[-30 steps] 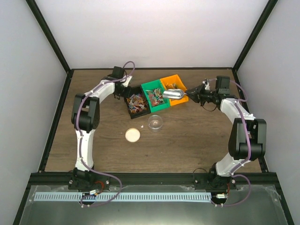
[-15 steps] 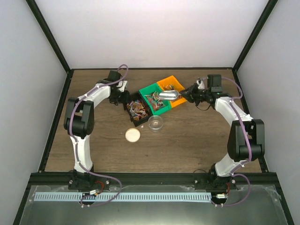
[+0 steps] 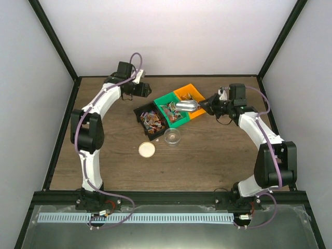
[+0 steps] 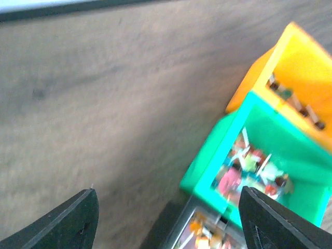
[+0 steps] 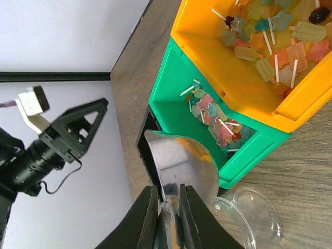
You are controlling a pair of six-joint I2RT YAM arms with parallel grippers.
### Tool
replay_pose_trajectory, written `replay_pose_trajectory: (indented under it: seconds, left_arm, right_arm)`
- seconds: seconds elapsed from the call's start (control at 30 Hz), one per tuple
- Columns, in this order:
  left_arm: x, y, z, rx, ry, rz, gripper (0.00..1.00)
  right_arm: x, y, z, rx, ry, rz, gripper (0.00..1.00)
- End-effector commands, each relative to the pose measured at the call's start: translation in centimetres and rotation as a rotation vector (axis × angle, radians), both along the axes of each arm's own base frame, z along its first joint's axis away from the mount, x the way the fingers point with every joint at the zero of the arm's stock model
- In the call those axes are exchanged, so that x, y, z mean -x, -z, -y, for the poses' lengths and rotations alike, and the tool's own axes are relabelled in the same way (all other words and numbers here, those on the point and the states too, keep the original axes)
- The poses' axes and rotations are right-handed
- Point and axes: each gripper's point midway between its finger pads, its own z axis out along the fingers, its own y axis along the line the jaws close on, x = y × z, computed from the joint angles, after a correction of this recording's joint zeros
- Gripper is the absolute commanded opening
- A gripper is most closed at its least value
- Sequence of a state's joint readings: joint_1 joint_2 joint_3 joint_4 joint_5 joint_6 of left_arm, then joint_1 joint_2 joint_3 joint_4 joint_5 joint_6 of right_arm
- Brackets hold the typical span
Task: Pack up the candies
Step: Adjust the storage box at the center of the board.
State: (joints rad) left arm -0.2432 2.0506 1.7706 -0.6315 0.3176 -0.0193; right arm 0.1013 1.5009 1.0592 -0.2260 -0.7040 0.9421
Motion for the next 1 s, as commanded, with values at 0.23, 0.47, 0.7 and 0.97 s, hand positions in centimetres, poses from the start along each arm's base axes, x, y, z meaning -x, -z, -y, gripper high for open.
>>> replay_pose_trajectory:
  seconds: [0.23, 0.47, 0.7, 0.97]
  left_arm:
    - [-3.2, 2.9, 7.6, 0.068, 0.200, 0.047, 0.65]
    - [-3.3, 6.0, 9.5, 0.058, 0.212, 0.007, 0.61]
    - [-4.5, 8.1, 7.0, 0.007, 0.057, -0.039, 0.37]
    - [-5.1, 7.2, 5.3, 0.046, -0.021, -0.041, 0.25]
  right_arm:
    - [0.3, -1.2, 1.1, 0.052, -0.026, 0.009, 0.01]
    - [1.1, -0.8, 1.9, 0.087, -0.013, -0.015, 0.01]
    - [1.4, -0.8, 2.4, 0.080, 0.015, -0.010, 0.01]
    - [0.7, -0.7, 2.2, 0.054, 0.028, -0.006, 0.01]
